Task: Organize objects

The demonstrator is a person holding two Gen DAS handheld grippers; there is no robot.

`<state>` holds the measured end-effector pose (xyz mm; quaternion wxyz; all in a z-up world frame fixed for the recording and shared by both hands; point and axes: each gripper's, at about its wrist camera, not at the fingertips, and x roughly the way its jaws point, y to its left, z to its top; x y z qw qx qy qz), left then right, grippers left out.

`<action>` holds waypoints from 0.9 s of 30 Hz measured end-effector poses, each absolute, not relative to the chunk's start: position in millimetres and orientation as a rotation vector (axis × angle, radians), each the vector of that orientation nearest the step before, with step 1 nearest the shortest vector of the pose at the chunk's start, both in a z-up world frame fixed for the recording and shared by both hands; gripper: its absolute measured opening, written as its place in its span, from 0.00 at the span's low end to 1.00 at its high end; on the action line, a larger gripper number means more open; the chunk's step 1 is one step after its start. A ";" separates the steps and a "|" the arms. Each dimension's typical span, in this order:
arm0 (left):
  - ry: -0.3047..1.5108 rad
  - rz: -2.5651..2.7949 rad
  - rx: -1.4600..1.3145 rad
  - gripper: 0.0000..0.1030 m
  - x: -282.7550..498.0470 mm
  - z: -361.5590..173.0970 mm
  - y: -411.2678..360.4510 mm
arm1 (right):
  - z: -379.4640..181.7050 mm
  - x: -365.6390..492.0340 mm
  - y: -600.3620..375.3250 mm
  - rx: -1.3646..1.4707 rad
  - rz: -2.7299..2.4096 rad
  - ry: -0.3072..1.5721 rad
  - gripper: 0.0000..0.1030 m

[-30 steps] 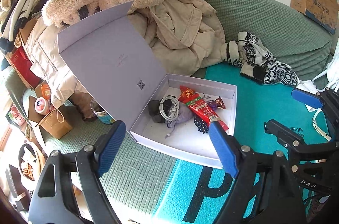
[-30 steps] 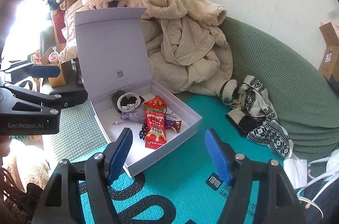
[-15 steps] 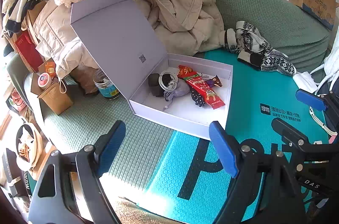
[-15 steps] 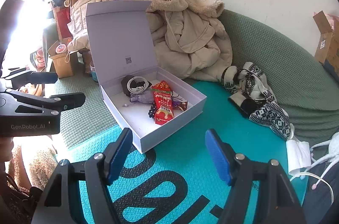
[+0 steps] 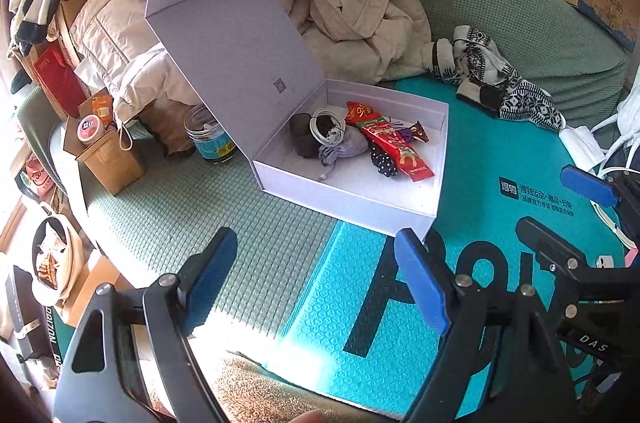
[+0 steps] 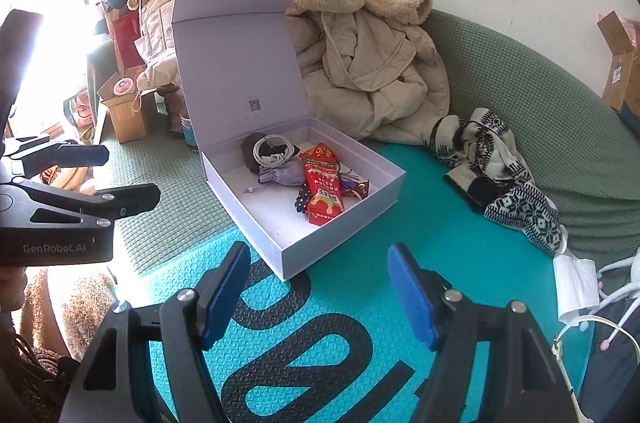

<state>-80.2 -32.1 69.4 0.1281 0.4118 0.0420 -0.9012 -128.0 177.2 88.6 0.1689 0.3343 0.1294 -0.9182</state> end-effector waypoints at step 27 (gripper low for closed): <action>0.145 -2.609 1.237 0.78 -83.1 60.1 -47.3 | 77.6 -140.2 169.5 1.004 -2.588 0.410 0.70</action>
